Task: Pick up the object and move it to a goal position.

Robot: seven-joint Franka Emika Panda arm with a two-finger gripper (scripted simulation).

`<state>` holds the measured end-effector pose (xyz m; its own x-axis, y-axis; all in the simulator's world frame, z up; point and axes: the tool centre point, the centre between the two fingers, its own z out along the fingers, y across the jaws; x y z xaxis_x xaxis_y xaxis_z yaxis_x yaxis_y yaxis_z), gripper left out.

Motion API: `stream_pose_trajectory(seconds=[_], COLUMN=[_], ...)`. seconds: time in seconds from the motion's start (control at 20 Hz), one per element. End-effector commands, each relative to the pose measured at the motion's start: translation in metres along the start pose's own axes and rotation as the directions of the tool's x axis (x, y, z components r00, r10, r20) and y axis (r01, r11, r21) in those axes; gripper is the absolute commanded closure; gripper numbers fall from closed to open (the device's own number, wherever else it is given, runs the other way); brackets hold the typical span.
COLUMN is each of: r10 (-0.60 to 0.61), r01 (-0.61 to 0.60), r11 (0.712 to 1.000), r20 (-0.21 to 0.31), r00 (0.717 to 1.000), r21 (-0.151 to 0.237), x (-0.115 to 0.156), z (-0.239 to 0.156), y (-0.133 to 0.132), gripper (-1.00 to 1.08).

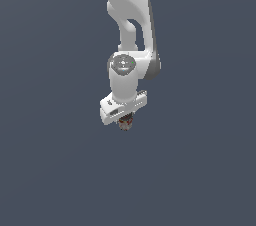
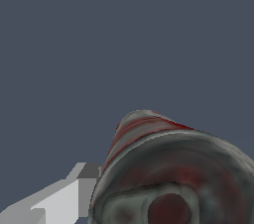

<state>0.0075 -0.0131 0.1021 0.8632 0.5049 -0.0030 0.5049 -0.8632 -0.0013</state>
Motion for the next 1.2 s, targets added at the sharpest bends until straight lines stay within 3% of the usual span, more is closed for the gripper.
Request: stream_pose_trajectory(seconds=[0.0, 0.55, 1.15], r10=[0.0, 0.0, 0.0], r01=[0.0, 0.0, 0.0], r11=[1.0, 1.0, 1.0], r20=[-0.003, -0.003, -0.003], r00=[1.0, 1.0, 1.0], r21=[-0.002, -0.001, -0.001], x=[0.022, 0.097, 0.126], z=[-0.009, -0.031, -0.039], y=[-0.007, -0.029, -0.036], gripper=[1.08, 1.08, 1.08])
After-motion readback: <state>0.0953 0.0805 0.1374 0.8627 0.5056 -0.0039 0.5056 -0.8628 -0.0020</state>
